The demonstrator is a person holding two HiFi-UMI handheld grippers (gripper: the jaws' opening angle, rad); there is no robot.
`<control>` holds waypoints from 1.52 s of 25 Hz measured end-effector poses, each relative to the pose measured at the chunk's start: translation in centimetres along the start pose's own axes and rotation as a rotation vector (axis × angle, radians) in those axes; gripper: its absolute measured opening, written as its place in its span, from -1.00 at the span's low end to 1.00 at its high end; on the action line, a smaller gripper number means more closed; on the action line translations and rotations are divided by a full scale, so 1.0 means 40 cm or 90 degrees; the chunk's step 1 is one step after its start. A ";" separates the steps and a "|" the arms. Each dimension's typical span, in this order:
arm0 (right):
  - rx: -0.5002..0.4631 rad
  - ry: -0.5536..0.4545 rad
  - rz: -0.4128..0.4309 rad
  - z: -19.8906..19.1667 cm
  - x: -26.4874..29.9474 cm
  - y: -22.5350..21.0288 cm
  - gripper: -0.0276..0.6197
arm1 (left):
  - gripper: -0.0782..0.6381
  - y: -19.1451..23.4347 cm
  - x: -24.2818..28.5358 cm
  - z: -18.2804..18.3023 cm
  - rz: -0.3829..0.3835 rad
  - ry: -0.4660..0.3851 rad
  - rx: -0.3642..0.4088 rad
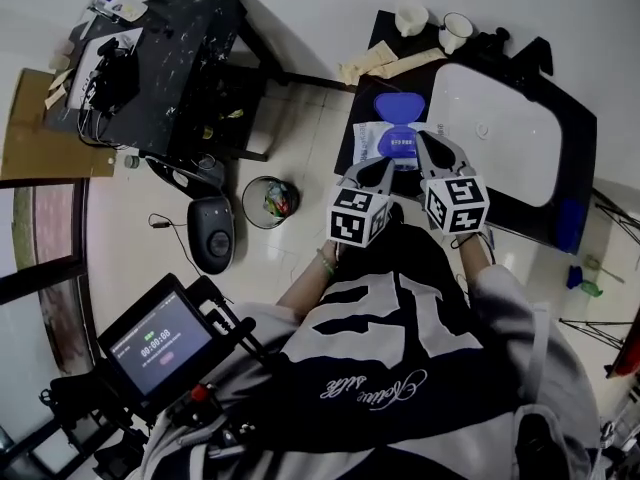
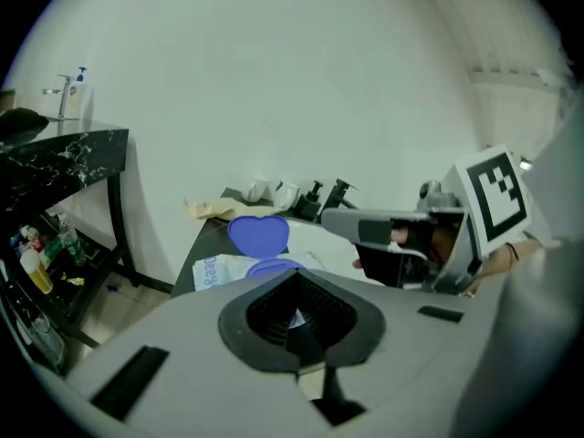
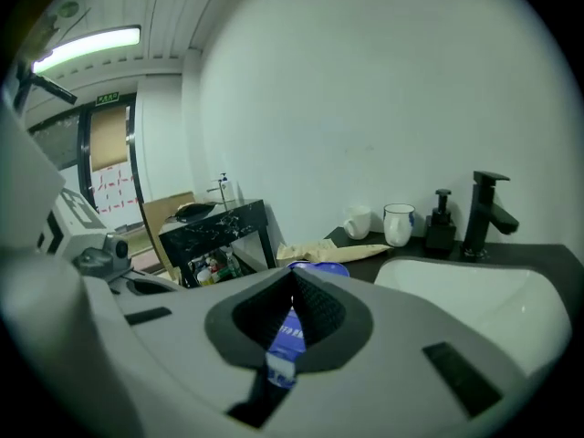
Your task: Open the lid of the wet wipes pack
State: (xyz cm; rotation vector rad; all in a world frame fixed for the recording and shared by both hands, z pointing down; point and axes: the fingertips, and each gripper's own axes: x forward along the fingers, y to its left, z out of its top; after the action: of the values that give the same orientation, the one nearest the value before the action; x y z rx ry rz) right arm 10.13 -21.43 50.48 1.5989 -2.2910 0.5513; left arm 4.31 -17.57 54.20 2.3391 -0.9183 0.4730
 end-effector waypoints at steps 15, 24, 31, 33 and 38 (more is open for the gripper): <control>0.117 -0.128 -0.022 0.012 -0.301 0.081 -0.92 | -0.79 -0.189 -0.197 0.081 -0.069 -0.144 -0.022; 0.164 -0.126 0.014 -0.042 -0.467 0.068 -0.92 | -0.79 -0.368 -0.254 0.013 -0.040 -0.177 -0.033; 0.095 -0.133 0.053 -0.125 -0.670 0.108 -0.92 | -0.79 -0.530 -0.337 -0.121 0.007 -0.200 -0.063; 0.091 -0.137 0.060 -0.142 -0.708 0.124 -0.92 | -0.79 -0.560 -0.354 -0.142 0.010 -0.200 -0.061; 0.085 -0.157 0.073 -0.155 -0.771 0.175 -0.92 | -0.79 -0.604 -0.398 -0.150 0.019 -0.211 -0.014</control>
State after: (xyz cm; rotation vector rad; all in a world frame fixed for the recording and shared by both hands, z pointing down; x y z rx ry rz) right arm 14.17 9.16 41.21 1.6882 -2.5881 0.5743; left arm 9.50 8.61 41.48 2.4279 -1.1023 0.0842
